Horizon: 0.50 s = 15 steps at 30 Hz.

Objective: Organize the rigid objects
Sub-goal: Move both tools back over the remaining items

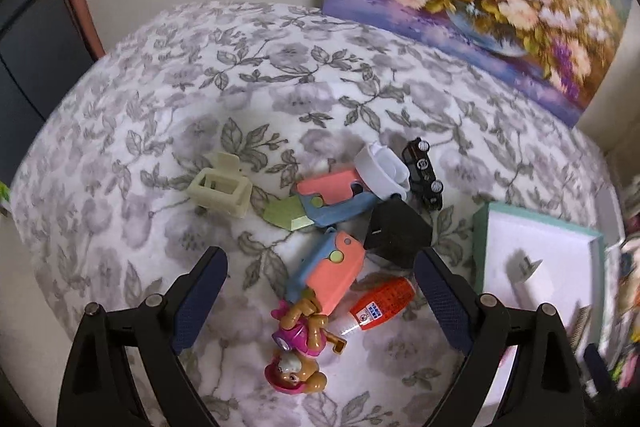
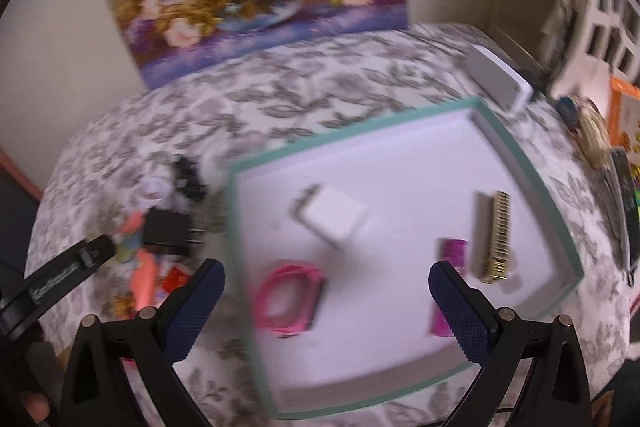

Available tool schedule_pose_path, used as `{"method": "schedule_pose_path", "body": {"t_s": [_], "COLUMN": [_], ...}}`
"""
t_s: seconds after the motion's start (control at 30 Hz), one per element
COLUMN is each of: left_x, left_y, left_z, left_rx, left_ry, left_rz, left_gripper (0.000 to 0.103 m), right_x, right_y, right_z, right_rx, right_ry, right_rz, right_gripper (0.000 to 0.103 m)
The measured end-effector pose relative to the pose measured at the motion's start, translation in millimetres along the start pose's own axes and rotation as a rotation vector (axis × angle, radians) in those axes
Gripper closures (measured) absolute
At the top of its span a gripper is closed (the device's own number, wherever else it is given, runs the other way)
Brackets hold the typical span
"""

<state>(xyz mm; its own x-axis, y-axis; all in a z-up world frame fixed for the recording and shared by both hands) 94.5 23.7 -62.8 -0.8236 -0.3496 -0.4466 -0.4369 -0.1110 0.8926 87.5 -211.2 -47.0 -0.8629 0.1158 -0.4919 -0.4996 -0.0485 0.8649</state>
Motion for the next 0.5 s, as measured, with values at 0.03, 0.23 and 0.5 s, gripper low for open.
{"method": "schedule_pose_path", "body": {"t_s": [0.03, 0.23, 0.5], "left_x": [-2, -6, 13], "left_y": [0, 2, -17], "left_z": [5, 31, 55], "left_rx": [0.011, 0.051, -0.021], "left_ry": [0.019, 0.106, 0.111], "left_rz": [-0.001, -0.007, 0.061], "left_gripper": [0.008, 0.008, 0.007], "right_x": [0, 10, 27], "right_y": [1, 2, -13], "right_z": [8, 54, 97], "right_rx": [-0.010, -0.082, -0.127], "right_ry": [0.014, 0.076, 0.183], "right_rz": [-0.004, 0.012, 0.060], "right_gripper": [0.000, 0.000, 0.000]}}
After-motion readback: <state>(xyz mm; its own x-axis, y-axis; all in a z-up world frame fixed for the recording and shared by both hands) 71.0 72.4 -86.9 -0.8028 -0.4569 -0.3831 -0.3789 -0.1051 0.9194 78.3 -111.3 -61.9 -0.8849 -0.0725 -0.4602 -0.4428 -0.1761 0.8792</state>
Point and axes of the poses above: each gripper's, at about its wrist camera, not at the fingertips, and y roughly against the way its jaws point, z to its left, x to its underside, the point moved 9 cm from there along -y, roughly the way its jaws point
